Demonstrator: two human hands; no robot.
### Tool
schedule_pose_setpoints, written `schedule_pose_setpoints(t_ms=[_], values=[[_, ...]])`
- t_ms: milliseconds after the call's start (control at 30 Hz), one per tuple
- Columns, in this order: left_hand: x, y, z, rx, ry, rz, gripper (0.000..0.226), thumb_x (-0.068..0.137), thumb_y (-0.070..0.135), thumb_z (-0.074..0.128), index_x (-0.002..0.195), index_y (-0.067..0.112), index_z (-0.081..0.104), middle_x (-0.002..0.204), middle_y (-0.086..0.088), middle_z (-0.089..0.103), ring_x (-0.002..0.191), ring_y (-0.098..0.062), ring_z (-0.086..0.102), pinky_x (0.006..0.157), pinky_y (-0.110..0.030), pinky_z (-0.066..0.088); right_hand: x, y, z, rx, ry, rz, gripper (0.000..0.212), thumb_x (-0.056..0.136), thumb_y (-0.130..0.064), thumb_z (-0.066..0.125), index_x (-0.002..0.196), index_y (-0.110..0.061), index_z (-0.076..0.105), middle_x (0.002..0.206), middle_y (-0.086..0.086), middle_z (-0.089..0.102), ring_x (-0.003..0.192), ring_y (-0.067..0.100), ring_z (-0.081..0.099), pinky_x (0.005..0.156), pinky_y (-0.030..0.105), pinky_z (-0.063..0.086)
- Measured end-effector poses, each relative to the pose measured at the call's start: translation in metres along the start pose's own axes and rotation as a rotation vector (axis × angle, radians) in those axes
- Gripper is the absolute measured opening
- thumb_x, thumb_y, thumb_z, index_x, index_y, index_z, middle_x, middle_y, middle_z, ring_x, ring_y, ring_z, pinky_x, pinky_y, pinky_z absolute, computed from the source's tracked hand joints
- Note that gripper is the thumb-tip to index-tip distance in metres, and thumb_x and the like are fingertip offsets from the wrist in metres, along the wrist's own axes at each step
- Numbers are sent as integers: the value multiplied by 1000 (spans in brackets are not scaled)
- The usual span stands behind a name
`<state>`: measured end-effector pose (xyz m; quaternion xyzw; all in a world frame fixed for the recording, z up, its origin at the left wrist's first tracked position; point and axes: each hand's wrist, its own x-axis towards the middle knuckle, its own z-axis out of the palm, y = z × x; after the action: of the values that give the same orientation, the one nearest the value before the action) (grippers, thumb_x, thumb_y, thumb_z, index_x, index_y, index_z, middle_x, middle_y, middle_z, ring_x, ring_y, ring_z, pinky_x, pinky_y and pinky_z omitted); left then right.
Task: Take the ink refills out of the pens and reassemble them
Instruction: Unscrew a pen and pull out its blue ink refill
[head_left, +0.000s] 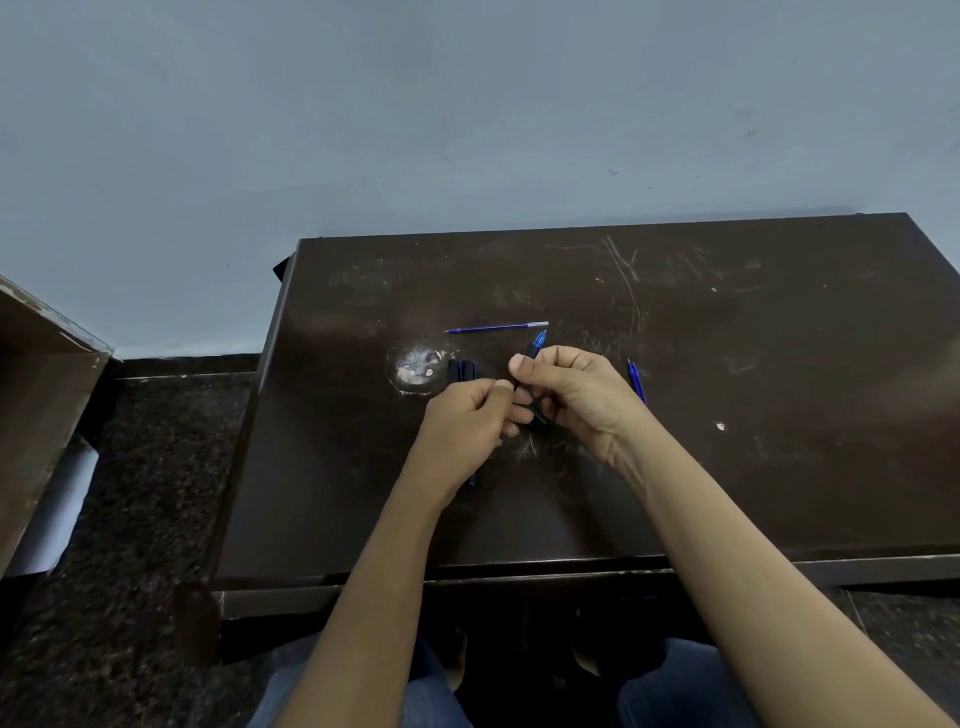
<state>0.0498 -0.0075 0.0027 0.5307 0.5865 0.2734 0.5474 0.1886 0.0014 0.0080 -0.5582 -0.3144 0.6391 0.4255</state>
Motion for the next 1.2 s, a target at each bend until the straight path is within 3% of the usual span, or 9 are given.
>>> schedule_pose_setpoints(t_ms=[133,333,433,500,600,700,800,1000,1200], values=[[-4,1,-2,-94,39,48,12,89,22,65,99,15,67,83,-4,73,70,-9,70,64,-23,58,1,0,0,17,2,0,24,77,-18,76,62,-18,57,59,-3,59,59,10,48,60,23,40],[-3,3,2,80,-94,-38,33,100,34,40,108,21,68,88,5,74,66,0,54,67,-19,42,0,1,-1,-19,-7,2,25,78,-19,75,62,-17,56,55,-6,57,52,5,52,56,18,44],[-5,3,0,78,-36,29,24,98,27,48,100,20,71,86,4,74,64,2,56,57,-12,42,-1,0,-1,-8,4,9,26,79,-19,74,63,-17,55,54,-5,59,53,6,52,56,18,45],[-4,3,-1,74,-19,61,22,97,27,51,98,20,72,81,6,72,58,8,55,60,-14,40,0,-1,-3,-28,-45,19,23,81,-23,72,65,-18,57,59,-3,60,58,8,52,61,20,44],[-3,5,0,15,-14,34,28,99,27,46,95,18,72,74,7,70,51,13,52,63,-18,38,-1,-1,-4,51,-165,68,14,91,-25,60,91,-12,64,72,1,58,62,9,51,60,18,41],[-2,7,0,-21,-36,-60,30,98,23,42,95,17,72,76,4,71,53,6,53,58,-17,37,0,-2,-4,186,-170,75,23,98,-17,47,112,-9,65,90,-1,66,63,7,52,60,19,38],[-1,8,-1,-31,-46,-97,31,95,19,42,95,16,72,83,-1,75,58,-1,50,53,-16,39,-1,-4,-4,223,-117,62,22,97,-9,46,106,-10,66,91,-1,67,66,7,51,56,15,42],[-1,-1,-3,-26,17,40,15,89,23,64,102,16,69,78,2,72,66,-2,63,58,-14,48,3,-1,-5,162,-38,84,14,92,-14,57,97,-15,70,86,-5,69,66,2,54,63,17,37],[-1,3,1,-68,-117,-142,33,101,32,41,107,15,68,93,-1,74,80,-7,71,65,-17,52,4,1,-4,122,-17,65,9,90,-16,61,92,-16,70,82,-6,67,66,3,49,63,18,35]])
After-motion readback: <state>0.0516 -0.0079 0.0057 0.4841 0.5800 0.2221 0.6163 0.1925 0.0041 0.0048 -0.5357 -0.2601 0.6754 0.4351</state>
